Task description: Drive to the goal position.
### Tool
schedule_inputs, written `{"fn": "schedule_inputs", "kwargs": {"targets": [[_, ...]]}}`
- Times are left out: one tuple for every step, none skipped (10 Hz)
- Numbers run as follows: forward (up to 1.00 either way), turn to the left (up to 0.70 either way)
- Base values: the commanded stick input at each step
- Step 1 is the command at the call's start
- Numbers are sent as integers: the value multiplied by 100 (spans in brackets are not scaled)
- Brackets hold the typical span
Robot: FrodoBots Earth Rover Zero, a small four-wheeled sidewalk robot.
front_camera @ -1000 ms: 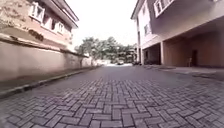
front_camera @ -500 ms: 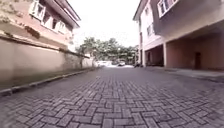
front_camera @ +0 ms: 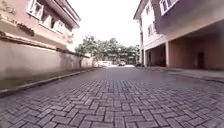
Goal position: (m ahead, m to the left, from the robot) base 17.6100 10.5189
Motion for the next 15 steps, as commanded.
{"fn": "schedule_inputs", "kwargs": {"targets": [[70, 0], [70, 0], [70, 0], [70, 0], [70, 0], [70, 0], [70, 0], [70, 0], [70, 0], [70, 0], [70, 0], [70, 0], [70, 0], [70, 0], [70, 0]]}}
